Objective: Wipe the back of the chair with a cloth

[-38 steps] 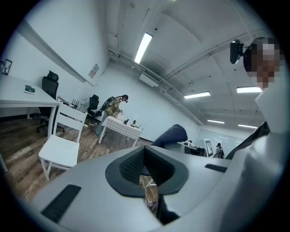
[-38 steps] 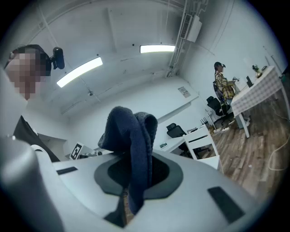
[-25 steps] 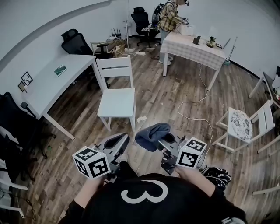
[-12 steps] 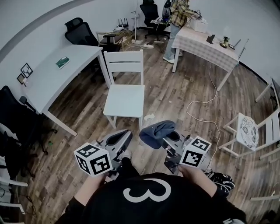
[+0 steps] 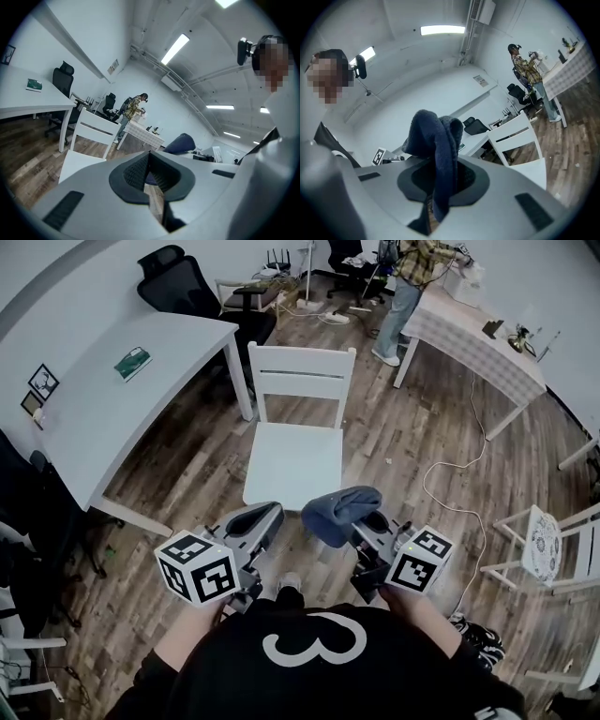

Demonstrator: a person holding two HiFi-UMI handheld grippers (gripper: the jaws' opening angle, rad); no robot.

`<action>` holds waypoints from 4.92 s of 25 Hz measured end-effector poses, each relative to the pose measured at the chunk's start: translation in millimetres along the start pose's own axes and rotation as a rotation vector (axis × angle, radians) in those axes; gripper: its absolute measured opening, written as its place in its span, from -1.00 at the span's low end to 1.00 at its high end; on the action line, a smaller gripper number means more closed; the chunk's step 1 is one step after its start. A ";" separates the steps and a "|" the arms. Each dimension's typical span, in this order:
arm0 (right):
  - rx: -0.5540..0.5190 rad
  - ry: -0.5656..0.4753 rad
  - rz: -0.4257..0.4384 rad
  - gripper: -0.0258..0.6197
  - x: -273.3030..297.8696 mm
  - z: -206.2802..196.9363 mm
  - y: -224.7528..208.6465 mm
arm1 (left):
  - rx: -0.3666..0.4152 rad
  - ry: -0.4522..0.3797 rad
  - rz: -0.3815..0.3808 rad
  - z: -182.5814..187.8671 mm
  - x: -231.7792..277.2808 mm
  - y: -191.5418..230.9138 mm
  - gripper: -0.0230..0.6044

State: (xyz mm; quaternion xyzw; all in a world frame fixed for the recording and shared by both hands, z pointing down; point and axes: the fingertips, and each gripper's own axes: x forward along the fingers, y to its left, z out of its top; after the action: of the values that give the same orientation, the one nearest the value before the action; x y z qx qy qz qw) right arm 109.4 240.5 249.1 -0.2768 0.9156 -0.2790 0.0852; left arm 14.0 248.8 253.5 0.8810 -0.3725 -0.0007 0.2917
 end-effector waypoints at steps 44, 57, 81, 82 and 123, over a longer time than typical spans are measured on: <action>0.015 0.171 -0.113 -0.76 303.7 95.3 -293.0 | -0.208 0.031 0.193 151.7 197.4 320.4 -0.88; -0.015 0.155 -0.240 -0.76 384.5 73.8 -323.6 | -0.262 0.087 0.162 159.7 196.1 395.8 -0.88; -0.036 0.140 -0.443 -0.76 476.8 35.7 -388.3 | -0.296 0.126 0.176 166.4 172.2 460.2 -0.88; -0.038 0.139 -0.449 -0.76 477.2 35.5 -389.1 | -0.296 0.127 0.176 166.4 172.0 460.9 -0.88; -0.116 0.126 -0.654 -0.76 337.9 69.3 -460.2 | -0.245 0.220 0.096 140.5 248.6 385.1 -0.88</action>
State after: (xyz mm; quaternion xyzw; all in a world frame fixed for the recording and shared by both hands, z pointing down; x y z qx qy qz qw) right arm 61.1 -297.0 447.8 -0.5426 0.7961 -0.2554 -0.0817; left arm -89.7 -199.3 388.7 0.8149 -0.3772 0.0643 0.4354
